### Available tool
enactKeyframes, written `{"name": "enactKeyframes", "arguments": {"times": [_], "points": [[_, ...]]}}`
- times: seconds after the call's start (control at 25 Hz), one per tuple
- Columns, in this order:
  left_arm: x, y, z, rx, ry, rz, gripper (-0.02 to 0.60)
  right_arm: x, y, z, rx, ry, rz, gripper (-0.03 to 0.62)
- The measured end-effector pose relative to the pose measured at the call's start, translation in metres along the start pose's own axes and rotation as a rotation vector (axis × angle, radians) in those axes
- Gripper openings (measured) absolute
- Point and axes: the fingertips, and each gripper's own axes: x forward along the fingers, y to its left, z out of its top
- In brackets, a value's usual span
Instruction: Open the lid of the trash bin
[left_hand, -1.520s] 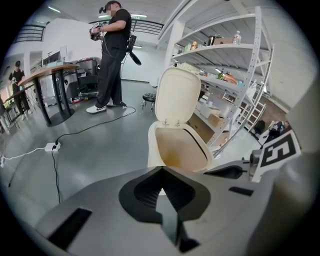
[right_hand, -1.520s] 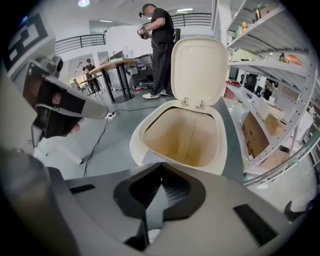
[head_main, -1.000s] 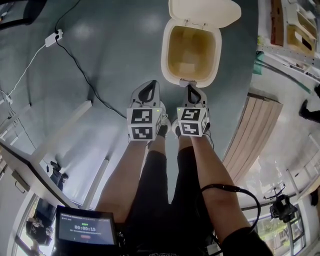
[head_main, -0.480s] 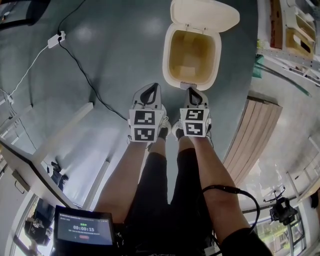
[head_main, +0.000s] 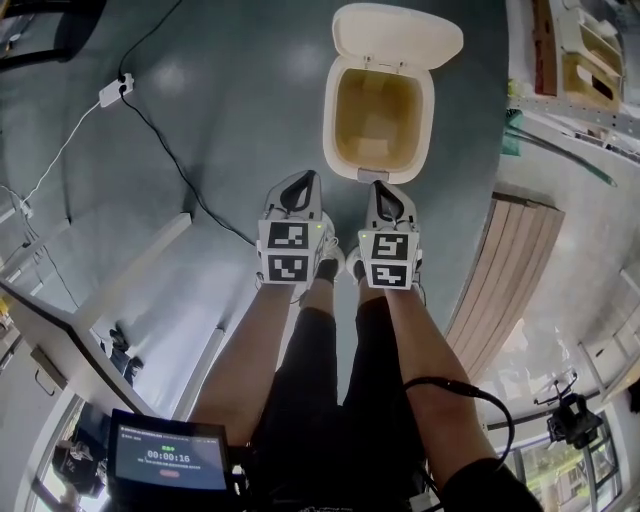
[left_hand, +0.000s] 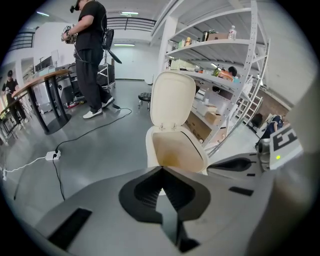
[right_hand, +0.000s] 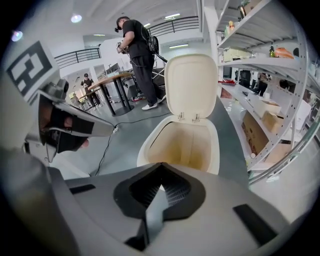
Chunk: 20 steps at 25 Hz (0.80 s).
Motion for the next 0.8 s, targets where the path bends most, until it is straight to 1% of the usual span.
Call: {"name": "enactKeyframes", "arguments": {"times": [0.24,0.44,0.64,0.8], "points": [[-0.038,-0.015,0.037,0.003,-0.038,-0.011,-0.003,-0.052,0.009,0.043,0.022,-0.067,0.006,0.002],[-0.063,-0.028,0.067,0.008,-0.087,-0.021,-0.003,-0.08,0.006,0.078,0.051,-0.127,-0.011,0.002],[-0.1,-0.053,0.084,0.042,-0.138,-0.058,-0.003,-0.114,0.015,0.099,0.029,-0.163,-0.016,0.002],[-0.136,-0.063,0.102,0.051,-0.176,-0.057,-0.003,-0.149,0.017,0.116,0.022,-0.19,-0.027,0.001]]}}
